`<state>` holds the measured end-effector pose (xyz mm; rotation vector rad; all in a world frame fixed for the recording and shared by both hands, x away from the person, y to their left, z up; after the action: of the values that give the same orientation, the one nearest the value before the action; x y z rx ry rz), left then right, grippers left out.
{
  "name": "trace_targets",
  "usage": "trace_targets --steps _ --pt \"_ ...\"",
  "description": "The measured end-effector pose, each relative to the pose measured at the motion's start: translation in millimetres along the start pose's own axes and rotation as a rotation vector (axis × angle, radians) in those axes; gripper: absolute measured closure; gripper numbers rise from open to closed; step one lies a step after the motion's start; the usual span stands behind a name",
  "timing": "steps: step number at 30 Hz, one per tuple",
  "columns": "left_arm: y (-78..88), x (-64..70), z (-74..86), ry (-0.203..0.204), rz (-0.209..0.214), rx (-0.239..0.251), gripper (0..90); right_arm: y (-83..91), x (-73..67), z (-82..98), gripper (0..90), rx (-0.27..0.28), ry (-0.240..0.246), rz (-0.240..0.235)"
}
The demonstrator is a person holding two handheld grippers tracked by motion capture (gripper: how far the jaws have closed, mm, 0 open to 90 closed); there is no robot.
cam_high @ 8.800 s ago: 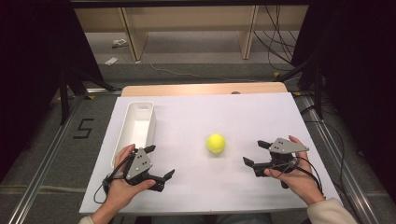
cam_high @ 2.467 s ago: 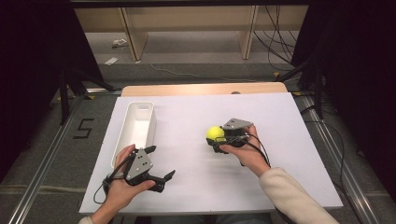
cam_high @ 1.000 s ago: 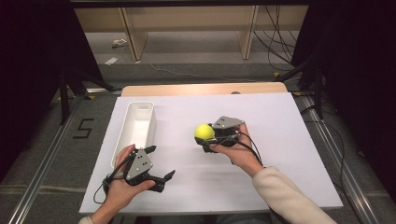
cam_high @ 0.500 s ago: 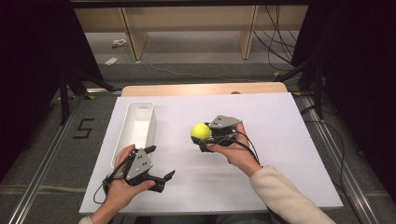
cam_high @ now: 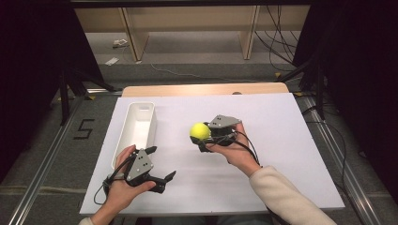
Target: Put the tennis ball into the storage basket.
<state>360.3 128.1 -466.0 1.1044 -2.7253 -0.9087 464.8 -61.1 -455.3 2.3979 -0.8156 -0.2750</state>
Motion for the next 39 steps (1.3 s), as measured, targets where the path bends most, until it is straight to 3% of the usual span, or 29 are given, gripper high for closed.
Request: trace_targets --steps 39 --pt "0.6 0.3 -0.6 -0.001 0.003 0.004 0.0 -5.5 -11.3 -14.8 26.5 0.028 0.002 -0.022"
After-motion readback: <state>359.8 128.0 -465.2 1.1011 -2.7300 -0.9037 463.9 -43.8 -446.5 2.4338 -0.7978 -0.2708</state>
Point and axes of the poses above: each handheld gripper's, and its own axes: y roughly backward along the jaws, z roughly out of its underside, x roughly to its right, the point moved 6 cm from there along -y, roughly forward along the jaws, and after that the axes turned 10 degrees about -x, right-handed, at the moved point
